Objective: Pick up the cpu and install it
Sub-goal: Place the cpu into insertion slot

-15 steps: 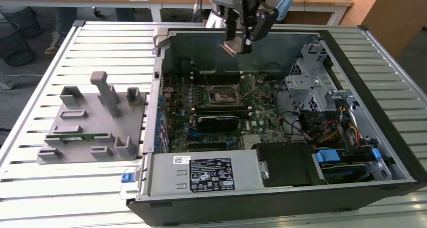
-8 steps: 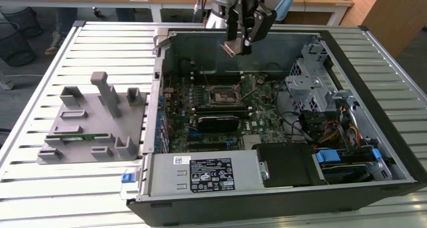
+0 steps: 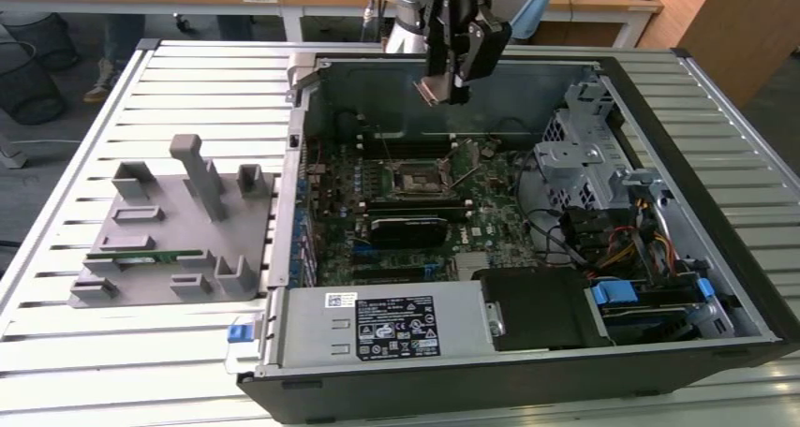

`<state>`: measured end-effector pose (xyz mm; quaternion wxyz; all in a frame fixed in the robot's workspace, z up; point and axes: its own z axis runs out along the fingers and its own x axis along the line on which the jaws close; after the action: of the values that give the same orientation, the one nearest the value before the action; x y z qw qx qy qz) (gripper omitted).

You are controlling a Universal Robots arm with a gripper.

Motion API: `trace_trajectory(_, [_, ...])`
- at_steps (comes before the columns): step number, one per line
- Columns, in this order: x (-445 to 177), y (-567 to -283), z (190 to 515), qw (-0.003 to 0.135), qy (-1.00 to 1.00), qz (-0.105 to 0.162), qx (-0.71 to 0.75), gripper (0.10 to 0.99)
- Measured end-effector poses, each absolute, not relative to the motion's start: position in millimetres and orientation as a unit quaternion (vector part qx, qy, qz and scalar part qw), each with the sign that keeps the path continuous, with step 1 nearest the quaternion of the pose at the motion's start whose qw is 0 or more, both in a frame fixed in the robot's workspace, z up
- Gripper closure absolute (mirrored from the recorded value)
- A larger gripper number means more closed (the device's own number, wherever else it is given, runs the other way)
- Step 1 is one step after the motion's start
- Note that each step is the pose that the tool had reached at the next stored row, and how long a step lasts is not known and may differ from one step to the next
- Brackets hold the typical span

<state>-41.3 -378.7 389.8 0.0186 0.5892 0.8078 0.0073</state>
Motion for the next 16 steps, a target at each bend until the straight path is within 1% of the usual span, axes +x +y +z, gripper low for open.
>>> trace_trajectory(16, [-41.4,-377.8,387.4,0.019,0.731,0.005,0.682,0.557])
